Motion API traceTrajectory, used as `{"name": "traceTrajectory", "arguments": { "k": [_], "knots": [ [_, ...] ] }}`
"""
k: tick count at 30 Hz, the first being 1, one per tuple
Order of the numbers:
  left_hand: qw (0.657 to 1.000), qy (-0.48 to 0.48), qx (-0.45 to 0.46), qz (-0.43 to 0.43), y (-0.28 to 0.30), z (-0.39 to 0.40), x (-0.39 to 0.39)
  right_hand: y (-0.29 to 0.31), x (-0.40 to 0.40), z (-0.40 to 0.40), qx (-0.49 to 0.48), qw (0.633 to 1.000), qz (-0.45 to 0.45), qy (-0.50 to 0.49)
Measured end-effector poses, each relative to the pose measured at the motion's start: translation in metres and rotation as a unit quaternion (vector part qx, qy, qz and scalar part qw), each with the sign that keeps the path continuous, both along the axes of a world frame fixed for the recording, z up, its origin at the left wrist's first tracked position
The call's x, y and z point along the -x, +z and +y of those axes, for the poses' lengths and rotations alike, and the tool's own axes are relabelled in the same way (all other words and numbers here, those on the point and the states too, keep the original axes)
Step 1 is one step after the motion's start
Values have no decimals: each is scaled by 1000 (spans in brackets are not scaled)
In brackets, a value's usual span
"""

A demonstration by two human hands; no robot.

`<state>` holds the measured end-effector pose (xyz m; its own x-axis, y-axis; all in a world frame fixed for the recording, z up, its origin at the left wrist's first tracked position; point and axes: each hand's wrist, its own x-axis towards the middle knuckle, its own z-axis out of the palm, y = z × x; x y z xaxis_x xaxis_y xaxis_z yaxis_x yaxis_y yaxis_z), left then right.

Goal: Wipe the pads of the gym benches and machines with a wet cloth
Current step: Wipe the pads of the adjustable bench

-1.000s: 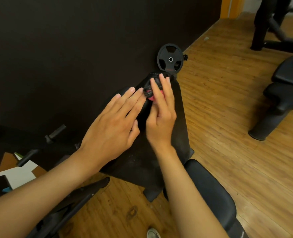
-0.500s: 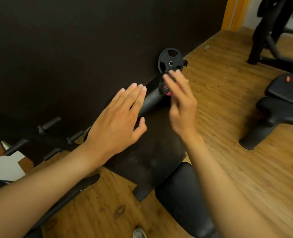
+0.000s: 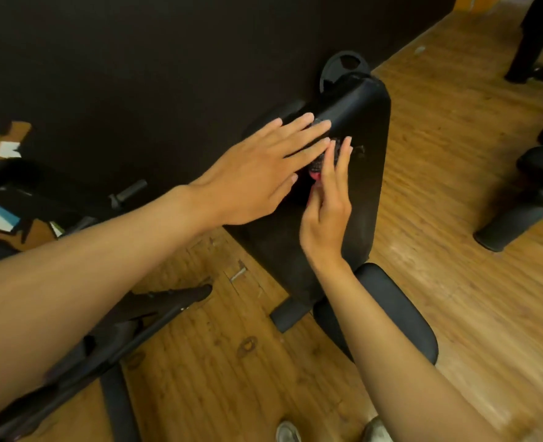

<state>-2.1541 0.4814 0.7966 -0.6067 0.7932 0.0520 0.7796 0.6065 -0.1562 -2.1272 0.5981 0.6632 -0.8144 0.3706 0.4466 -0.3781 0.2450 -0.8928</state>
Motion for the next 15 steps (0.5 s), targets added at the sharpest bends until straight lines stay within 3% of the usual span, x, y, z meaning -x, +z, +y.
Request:
{"name": "traceTrajectory", "arguments": {
  "k": [2, 4, 10, 15],
  "knots": [
    [998, -20, 49, 38, -1, -21, -10, 5, 1, -14, 89, 994, -34, -48],
    [997, -37, 42, 43, -4, -35, -14, 12, -16, -49, 183, 977, -78, -79],
    [997, -54, -30, 51, -17, -39, -9, 2, -89, -154, 166, 980, -67, -89],
    [996, -48, -28, 73, -20, -39, -10, -12, -42, -105, 190, 973, -57, -122]
  ]
}}
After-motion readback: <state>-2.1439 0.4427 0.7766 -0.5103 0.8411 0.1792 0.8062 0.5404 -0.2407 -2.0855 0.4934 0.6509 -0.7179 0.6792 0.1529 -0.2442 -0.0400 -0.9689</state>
